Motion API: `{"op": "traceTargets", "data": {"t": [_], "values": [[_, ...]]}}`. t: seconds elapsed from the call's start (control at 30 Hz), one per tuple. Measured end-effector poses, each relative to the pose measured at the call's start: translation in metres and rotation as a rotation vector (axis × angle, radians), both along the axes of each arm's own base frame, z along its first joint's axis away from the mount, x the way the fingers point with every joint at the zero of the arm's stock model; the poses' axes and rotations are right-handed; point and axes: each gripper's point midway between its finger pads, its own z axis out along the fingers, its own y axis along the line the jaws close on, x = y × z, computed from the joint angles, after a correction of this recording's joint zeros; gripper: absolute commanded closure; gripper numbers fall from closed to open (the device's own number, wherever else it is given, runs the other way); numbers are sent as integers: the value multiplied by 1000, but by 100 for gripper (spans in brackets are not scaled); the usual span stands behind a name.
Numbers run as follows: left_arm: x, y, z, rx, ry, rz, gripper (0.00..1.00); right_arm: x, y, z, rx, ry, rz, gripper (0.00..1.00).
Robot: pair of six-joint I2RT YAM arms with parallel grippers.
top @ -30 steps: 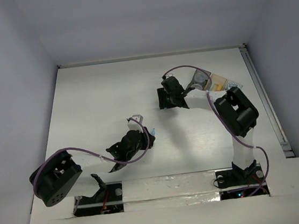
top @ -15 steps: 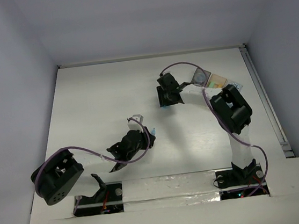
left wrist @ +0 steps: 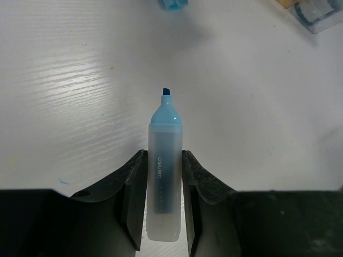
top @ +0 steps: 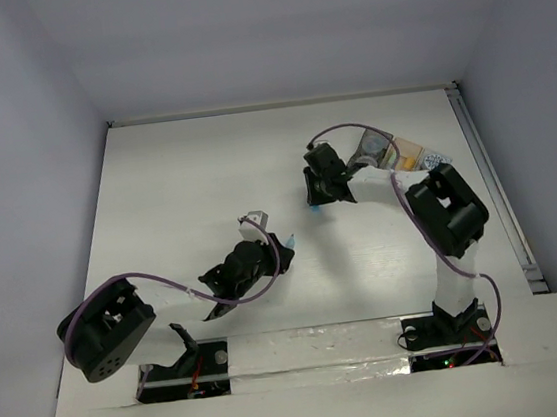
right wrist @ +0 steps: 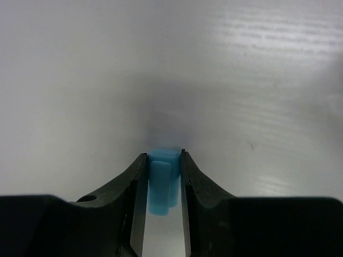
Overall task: Sort the stationery into containers
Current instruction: Pick up the pen cap from the center of the board, then close the pen cap on the pen.
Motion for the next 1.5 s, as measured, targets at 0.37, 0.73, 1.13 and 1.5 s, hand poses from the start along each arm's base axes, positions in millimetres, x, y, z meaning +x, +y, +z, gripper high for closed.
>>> {"op": "traceTargets", "data": {"t": [0.37, 0.73, 1.13, 1.5], "values": [[-1, -22, 58, -231, -58, -85, 100, -52, 14, 163, 481, -332, 102, 100], [-11, -26, 157, -609, -200, -213, 100, -111, 25, 236, 921, -458, 233, 100], [-27, -25, 193, -737, -227, -290, 100, -134, 31, 279, 1124, -518, 331, 100], [-29, -25, 189, -741, -208, -293, 100, -142, 31, 277, 1157, -511, 354, 100]]}}
